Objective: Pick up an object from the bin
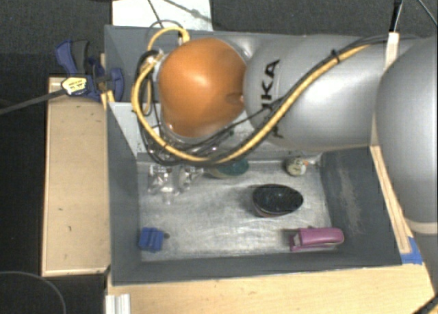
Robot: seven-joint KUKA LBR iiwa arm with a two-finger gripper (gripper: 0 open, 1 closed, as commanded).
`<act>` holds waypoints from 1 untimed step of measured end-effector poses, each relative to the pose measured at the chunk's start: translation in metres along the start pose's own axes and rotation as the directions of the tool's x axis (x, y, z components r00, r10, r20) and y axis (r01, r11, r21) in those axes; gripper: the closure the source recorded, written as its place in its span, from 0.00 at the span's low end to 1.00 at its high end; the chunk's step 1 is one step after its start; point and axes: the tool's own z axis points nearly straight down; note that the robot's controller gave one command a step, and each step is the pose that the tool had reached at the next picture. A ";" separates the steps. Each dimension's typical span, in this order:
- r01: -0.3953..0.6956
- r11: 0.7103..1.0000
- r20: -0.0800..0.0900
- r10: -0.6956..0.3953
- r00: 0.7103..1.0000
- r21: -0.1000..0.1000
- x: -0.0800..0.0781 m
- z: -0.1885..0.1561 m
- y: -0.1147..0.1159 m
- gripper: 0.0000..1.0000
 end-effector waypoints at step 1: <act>-0.009 1.000 0.000 0.009 1.000 0.000 -0.001 -0.016 -0.001 1.00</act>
Offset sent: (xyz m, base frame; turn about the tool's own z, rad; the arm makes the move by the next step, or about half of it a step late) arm 0.0001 -0.0001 0.0143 0.0000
